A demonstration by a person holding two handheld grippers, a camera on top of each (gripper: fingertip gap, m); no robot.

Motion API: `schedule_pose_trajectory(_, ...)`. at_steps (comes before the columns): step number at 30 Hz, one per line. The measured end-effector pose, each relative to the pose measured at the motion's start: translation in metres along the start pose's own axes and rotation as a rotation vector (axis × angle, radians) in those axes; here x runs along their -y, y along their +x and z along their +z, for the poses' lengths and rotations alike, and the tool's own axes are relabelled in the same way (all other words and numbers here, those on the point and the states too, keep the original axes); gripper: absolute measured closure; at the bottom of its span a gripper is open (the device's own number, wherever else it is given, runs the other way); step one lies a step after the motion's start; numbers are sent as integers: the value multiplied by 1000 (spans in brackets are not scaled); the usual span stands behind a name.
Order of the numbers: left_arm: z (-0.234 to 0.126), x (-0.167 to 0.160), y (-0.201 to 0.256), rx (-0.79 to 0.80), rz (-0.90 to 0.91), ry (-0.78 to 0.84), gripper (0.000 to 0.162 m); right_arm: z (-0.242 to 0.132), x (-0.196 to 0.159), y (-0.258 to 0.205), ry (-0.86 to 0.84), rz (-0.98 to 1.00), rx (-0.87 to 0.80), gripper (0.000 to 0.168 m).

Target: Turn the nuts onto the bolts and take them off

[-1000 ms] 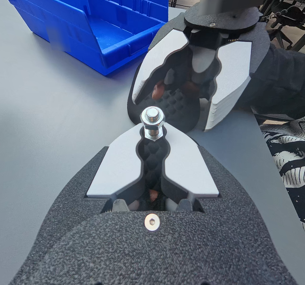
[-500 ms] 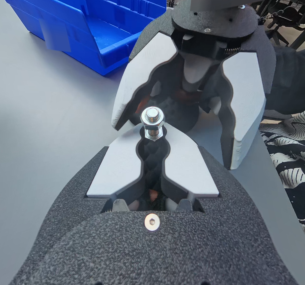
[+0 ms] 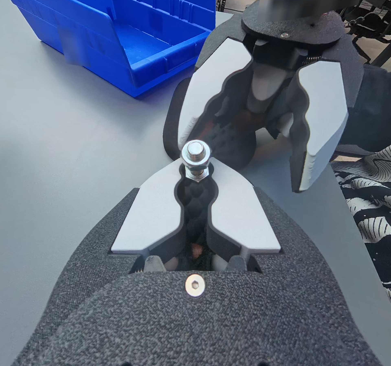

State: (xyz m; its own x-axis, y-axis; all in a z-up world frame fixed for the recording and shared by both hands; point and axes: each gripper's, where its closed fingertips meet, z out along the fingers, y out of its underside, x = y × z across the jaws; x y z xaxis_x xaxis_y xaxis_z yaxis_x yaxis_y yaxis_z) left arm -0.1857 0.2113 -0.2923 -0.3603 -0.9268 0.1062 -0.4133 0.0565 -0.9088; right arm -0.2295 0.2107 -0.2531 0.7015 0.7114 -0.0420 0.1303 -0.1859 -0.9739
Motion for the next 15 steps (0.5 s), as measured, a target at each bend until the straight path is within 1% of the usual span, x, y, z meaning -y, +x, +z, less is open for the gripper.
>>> schedule_pose_trajectory(2, 0, 0, 0, 1, 0, 1, 145, -6, -1, 2, 5, 4, -8, 109)
schedule_pose_trajectory(4, 0, 0, 0, 0, -1, 1, 145, -8, -2, 7, 8, 16, -31, 109)
schedule_pose_trajectory(7, 0, 0, 0, 1, 5, -1, 145, -7, -1, 14, 13, 41, -53, 99)
schedule_pose_trajectory(15, 0, 0, 1, -2, 8, 0, 145, 4, 8, 18, 30, 39, -59, 92)
